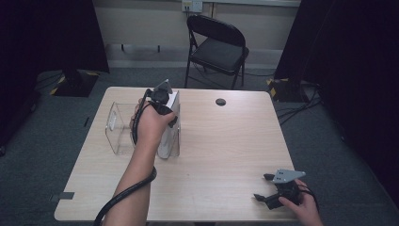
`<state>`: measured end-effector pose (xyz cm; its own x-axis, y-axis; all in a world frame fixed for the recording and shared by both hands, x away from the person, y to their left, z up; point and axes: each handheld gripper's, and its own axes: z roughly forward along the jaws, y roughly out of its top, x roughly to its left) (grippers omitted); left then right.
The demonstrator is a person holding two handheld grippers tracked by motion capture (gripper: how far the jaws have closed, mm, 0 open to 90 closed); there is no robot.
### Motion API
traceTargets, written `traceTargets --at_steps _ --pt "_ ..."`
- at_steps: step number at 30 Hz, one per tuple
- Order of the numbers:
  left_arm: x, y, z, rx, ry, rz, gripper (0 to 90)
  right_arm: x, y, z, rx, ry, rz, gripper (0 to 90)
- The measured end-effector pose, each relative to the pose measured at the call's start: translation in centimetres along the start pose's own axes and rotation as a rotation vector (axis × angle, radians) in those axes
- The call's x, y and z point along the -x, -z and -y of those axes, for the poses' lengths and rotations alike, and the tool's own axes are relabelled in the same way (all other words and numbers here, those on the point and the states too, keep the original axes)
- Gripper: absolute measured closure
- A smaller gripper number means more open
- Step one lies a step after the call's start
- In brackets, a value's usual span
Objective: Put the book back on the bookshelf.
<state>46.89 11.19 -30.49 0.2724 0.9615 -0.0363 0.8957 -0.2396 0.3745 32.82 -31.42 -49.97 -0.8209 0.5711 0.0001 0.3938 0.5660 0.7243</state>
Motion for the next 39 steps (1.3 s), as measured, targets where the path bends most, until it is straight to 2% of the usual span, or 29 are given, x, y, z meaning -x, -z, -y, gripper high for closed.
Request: traceTargets --at_steps 5,6,9,11,19,26,31,39 --pt "0.1 0.3 0.2 0.009 -0.032 0.002 43.3 0.0 0.0 0.0 0.000 0.000 0.000 9.4" --pt "0.2 0.4 0.3 0.011 -0.021 0.001 43.2 0.0 0.0 0.0 0.000 0.000 0.000 9.4" --pt "0.0 0.6 0.4 0.011 -0.035 0.008 43.1 0.0 0.0 0.0 0.000 0.000 0.000 9.4" --pt "0.0 0.6 0.6 0.018 -0.026 0.008 43.1 0.0 0.0 0.0 0.000 0.000 0.000 9.4" --pt "-0.2 0.7 1.3 0.029 -0.077 0.035 40.6 0.0 0.0 0.0 0.000 0.000 0.000 9.4" --pt "-0.4 1.1 1.7 0.035 -0.094 0.054 38.5 0.0 0.0 0.0 0.000 0.000 0.000 9.4" --pt "-0.3 1.3 2.0 0.037 -0.124 0.059 36.8 0.0 0.0 0.0 0.000 0.000 0.000 9.4" --pt "-0.5 1.7 2.7 0.059 -0.136 0.075 35.2 0.0 0.0 0.0 0.000 0.000 0.000 9.4"
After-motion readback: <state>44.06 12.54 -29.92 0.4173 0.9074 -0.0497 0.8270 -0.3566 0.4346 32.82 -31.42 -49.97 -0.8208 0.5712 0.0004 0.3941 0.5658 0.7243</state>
